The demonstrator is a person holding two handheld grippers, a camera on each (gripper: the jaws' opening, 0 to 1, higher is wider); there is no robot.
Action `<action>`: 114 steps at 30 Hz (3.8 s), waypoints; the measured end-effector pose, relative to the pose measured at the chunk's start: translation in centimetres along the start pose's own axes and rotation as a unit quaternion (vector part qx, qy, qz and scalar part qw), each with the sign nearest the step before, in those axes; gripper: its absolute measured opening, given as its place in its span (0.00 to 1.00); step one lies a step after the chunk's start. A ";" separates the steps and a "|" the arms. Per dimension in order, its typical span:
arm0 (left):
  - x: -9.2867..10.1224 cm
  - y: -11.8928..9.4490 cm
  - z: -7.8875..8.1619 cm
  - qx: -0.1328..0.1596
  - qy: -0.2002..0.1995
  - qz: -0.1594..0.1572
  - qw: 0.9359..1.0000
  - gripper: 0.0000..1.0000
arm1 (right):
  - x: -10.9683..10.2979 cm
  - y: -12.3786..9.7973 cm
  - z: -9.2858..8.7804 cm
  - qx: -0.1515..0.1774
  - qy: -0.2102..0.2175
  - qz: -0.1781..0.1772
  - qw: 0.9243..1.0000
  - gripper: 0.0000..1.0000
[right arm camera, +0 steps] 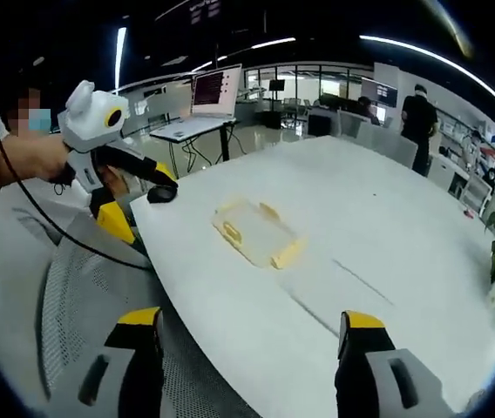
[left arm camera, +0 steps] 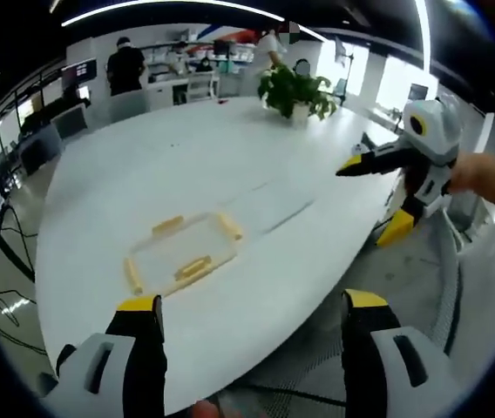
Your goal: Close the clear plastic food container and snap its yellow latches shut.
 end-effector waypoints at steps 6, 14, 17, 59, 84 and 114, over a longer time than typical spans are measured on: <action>-0.7 0.0 0.6 -0.011 0.033 -0.022 0.999 0.85 | 0.2 0.9 0.8 -0.003 -0.031 0.007 1.000 0.81; -1.7 0.4 0.6 -0.042 0.086 -0.034 0.995 0.87 | 0.1 2.3 2.1 -0.001 -0.050 0.023 0.999 0.81; -2.2 0.3 0.8 -0.042 0.088 -0.035 0.995 0.87 | -0.1 2.5 2.4 0.000 -0.062 0.029 0.998 0.81; -9.8 1.9 1.1 -0.089 0.163 -0.063 0.981 0.88 | 1.5 8.8 5.6 -0.027 -0.161 0.086 0.983 0.73; -13.8 3.7 0.9 -0.132 0.216 -0.107 0.962 0.84 | 2.5 12.3 6.4 -0.042 -0.192 0.113 0.974 0.65; -17.0 6.8 -0.7 -0.197 0.278 -0.143 0.929 0.72 | 3.8 15.9 5.8 -0.079 -0.227 0.129 0.962 0.61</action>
Point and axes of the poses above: the point that each gripper's makers call its tool centre point, and the gripper's own axes: y roughly forward along the fingers, x roughly to its right, z roughly out of its top, the point moved 7 cm from there along -y, roughly backward along the fingers, and after that the axes turned 8 degrees about -z, right-handed, at the moved point
